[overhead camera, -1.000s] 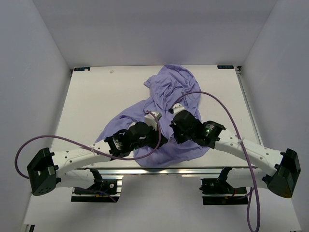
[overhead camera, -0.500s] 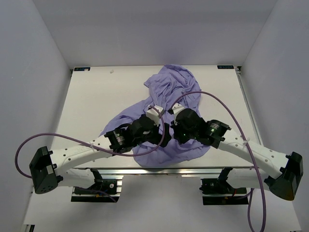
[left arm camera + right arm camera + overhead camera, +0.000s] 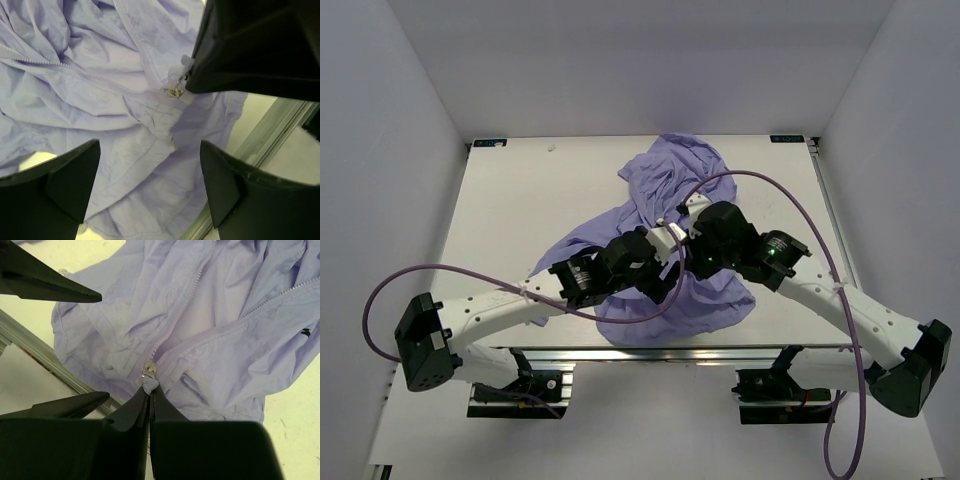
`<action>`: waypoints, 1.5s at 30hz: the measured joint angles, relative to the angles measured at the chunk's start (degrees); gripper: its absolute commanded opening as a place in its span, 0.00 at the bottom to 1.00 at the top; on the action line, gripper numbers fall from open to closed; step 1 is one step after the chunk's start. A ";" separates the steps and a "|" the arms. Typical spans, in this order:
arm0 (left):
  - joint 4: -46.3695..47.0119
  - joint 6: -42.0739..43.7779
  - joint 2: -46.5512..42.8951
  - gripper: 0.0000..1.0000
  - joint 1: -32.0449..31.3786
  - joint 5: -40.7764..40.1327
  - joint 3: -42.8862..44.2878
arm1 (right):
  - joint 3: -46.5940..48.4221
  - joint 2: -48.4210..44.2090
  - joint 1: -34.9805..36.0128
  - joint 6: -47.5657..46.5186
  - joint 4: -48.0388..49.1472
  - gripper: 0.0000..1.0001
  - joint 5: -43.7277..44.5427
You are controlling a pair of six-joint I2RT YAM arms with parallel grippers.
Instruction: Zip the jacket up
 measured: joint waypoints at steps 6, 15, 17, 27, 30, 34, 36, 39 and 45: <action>1.14 5.03 1.73 0.76 0.00 0.55 0.96 | 0.42 1.38 -1.88 -0.59 -0.33 0.00 -3.04; 3.43 8.76 5.88 0.49 0.00 0.59 3.56 | 0.44 1.42 -4.20 -0.63 -0.37 0.00 -7.06; 4.07 9.03 6.40 0.32 0.00 0.66 3.82 | 0.46 1.42 -4.79 -0.59 -0.35 0.00 -7.54; 7.19 10.67 6.32 0.00 0.02 3.91 2.75 | 0.46 1.42 -6.25 -0.33 0.20 0.00 -10.51; 7.67 11.13 5.29 0.00 0.02 4.87 1.46 | 0.46 1.60 -7.34 -0.04 0.63 0.00 -10.80; 8.79 11.50 2.03 0.00 0.02 6.51 -1.60 | 0.46 1.92 -9.57 0.61 1.90 0.00 -11.26; 10.19 11.54 -0.76 0.00 0.00 7.13 -3.21 | 0.46 2.01 -11.13 0.85 1.90 0.00 -11.47; 12.59 11.52 -5.31 0.00 0.02 7.34 -4.94 | 0.42 2.01 -12.96 0.70 2.10 0.00 -13.66; 13.35 11.06 -10.58 0.00 0.02 9.22 -6.08 | 0.20 3.54 -14.71 -0.74 4.85 0.00 -17.20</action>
